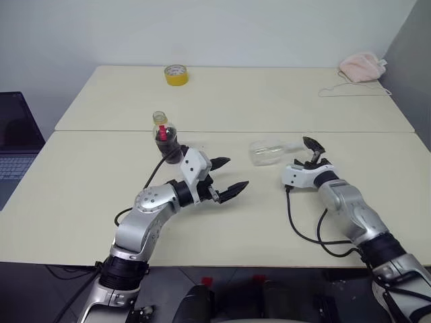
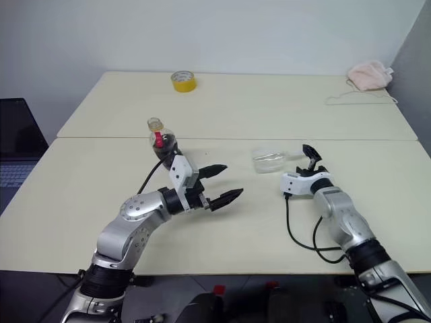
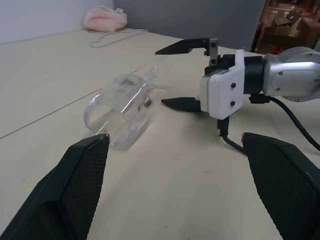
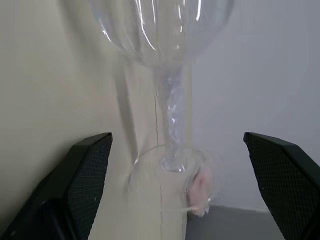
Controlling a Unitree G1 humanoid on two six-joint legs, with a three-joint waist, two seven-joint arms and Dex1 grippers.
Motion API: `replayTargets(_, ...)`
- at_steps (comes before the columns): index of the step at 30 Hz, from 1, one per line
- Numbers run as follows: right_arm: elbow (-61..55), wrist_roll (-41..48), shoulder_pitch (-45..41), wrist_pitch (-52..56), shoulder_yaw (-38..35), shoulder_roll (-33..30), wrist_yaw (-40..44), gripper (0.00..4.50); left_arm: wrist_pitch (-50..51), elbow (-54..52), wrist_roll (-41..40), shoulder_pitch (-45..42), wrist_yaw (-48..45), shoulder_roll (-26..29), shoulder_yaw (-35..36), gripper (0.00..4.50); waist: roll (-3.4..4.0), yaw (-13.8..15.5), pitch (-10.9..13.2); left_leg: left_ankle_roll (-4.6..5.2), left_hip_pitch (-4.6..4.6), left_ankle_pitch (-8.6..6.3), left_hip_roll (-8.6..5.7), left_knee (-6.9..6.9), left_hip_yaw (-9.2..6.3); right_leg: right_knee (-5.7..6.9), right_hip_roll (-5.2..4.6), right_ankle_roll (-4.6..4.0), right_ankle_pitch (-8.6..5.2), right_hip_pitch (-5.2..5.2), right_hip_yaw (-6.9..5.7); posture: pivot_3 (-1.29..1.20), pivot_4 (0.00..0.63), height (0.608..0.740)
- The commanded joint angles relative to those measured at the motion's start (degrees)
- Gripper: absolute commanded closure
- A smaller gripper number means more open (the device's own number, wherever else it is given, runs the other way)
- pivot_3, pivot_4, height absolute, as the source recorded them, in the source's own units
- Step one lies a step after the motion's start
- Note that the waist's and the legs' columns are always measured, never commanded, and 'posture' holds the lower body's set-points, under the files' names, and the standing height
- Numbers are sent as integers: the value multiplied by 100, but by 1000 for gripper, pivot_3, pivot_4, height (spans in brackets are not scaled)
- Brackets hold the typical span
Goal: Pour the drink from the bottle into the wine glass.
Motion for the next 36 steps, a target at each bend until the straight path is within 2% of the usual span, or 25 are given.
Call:
replayTargets(1, 436, -126, -315, -129, 92, 155, -268, 0, -62, -88, -31, -75, -37, -5, -6, 22, 0, -14, 0, 0, 0, 0, 1, 0, 0, 0, 0, 0, 0, 0, 0, 0, 150, 740)
replayTargets(10, 2201, -75, -1201, -286, 257, 655, -806, 0, -56, -108, 28, -104, 64, -47, -5, 22, -1, -89, -2, 0, 7, 0, 3, 0, 8, 3, 1, 0, 0, 2, 7, 0, 150, 740)
replayTargets(11, 2340, -67, -1259, -320, 273, 693, -844, 406, -56, -111, 30, -102, 73, -48, -5, 0, -2, -89, -3, 0, 8, 0, 3, 1, 12, 3, 1, 0, 0, 3, 12, 0, 150, 740)
replayTargets(13, 2528, -53, -1341, -376, 298, 740, -918, 922, -57, -113, 31, -103, 95, -50, -4, 0, -2, -90, -3, 0, 10, 0, 4, 1, 14, 3, 1, 0, 0, 3, 13, 0, 150, 740)
replayTargets(20, 2748, -20, -1526, -491, 322, 878, -1323, 3522, -46, -91, 29, -130, 195, -90, 18, 0, -2, -113, -4, 0, 13, 0, 6, -1, 23, 6, 3, 0, 0, 0, 23, 0, 150, 740)
replayTargets(22, 2650, 1, -1548, -497, 282, 860, -1414, 4170, -44, -103, 20, -124, 211, -91, 16, 0, -4, -122, -5, 0, 14, 0, 6, -2, 27, 6, 4, 0, 0, 0, 27, 0, 150, 740)
replayTargets(23, 2613, 17, -1557, -499, 267, 850, -1446, 4346, -43, -107, 17, -122, 218, -92, 17, 0, -4, -120, -5, 0, 15, 0, 7, -1, 28, 6, 4, 0, 0, -1, 29, 0, 150, 740)
replayTargets(29, 1692, 270, -1501, -431, -106, 712, -1427, 4356, 153, -340, -249, 42, 273, -79, 232, 0, -3, -122, -4, 0, 9, 0, 6, -5, 60, 12, 4, 0, 1, -20, 59, 0, 150, 740)
replayTargets(36, -271, 1845, -736, -814, -815, 1061, -350, 4356, 251, -687, -543, 588, -46, 484, 641, 0, -3, -123, -4, 1, 6, -1, 14, -12, 78, 23, 6, 1, 1, -46, 92, 0, 150, 740)
